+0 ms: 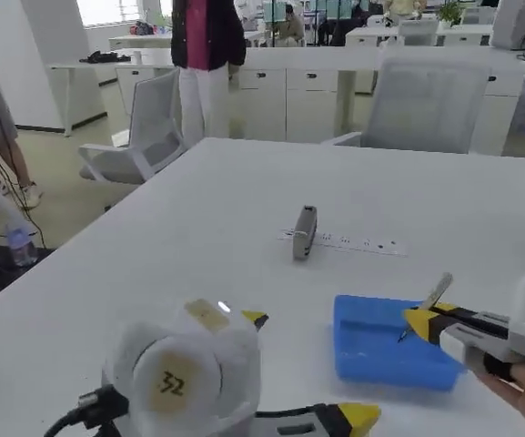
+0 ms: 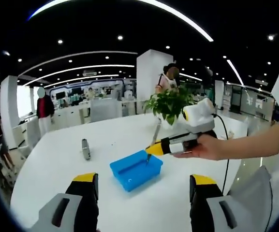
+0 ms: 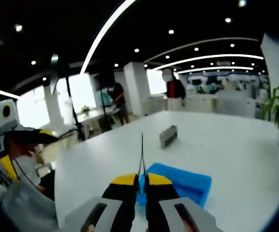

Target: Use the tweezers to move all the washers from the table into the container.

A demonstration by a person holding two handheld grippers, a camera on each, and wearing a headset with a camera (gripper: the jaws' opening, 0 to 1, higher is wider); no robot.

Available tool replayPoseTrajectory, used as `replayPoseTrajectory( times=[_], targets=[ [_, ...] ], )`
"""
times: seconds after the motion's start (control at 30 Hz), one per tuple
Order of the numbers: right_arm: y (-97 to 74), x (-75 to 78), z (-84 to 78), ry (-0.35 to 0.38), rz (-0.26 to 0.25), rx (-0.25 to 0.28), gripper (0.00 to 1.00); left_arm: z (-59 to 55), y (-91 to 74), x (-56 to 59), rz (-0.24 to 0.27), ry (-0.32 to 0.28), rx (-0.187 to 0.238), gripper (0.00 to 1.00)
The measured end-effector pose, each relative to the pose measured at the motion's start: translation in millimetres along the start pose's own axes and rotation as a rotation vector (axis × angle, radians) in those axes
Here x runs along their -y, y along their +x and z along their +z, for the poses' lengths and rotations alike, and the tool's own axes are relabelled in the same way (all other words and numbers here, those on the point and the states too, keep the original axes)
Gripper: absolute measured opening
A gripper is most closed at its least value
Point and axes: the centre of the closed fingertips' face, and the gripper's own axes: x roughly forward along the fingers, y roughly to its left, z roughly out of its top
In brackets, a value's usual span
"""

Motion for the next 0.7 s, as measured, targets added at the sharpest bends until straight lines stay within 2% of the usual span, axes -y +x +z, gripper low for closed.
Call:
replayPoseTrajectory(
  times=[0.03, 0.1, 0.17, 0.23, 0.3, 0.37, 0.4, 0.43, 0.5, 0.53, 0.57, 0.63, 0.7],
  targets=[
    [-6.0, -12.3, 0.7, -0.003, 0.036, -0.004, 0.03, 4.1, 2.7, 0.9, -0.03, 0.002, -0.002, 0.74],
    [-15.9, -26.7, 0.8, -0.016, 0.075, -0.018, 0.03, 12.8, 6.5, 4.7, -0.07, 0.026, -0.003, 0.66],
    [-23.6, -39.0, 1.4, -0.03, 0.107, -0.025, 0.03, 21.8, 7.8, 7.6, -0.085, 0.033, 0.006, 0.6],
    [-34.0, -55.6, 2.2, -0.044, 0.143, -0.034, 0.03, 30.5, 11.5, 21.0, -0.179, 0.044, 0.021, 0.49],
    [-39.7, -65.7, -1.3, -0.037, 0.178, -0.05, 0.03, 35.3, 15.3, 23.8, -0.204, 0.022, 0.039, 0.41],
    [-46.8, -81.9, -9.7, -0.05, 0.238, -0.086, 0.03, 38.6, 18.0, 33.3, -0.274, -0.002, 0.041, 0.35],
    [-49.2, -85.4, -13.4, -0.059, 0.254, -0.101, 0.03, 41.4, 18.4, 39.4, -0.325, -0.003, 0.048, 0.32],
    [-52.3, -93.3, -17.6, -0.081, 0.278, -0.118, 0.03, 41.2, 17.9, 45.5, -0.377, -0.007, 0.039, 0.29],
    [-55.9, -104.9, -21.9, -0.061, 0.322, -0.133, 0.03, 38.2, 18.1, 53.7, -0.465, -0.017, 0.007, 0.22],
    [-56.7, -109.4, -22.7, -0.057, 0.34, -0.132, 0.03, 39.5, 19.8, 54.6, -0.484, -0.026, 0.015, 0.22],
    [-57.4, -114.0, -23.9, -0.054, 0.351, -0.133, 0.03, 38.0, 19.8, 57.8, -0.519, -0.033, 0.004, 0.21],
    [-58.7, -122.0, -25.7, -0.048, 0.38, -0.138, 0.03, 32.3, 19.4, 65.0, -0.6, -0.057, -0.035, 0.21],
    [-59.3, -127.3, -27.8, -0.058, 0.398, -0.15, 0.03, 25.5, 17.6, 72.5, -0.671, -0.04, -0.075, 0.22]
  ],
)
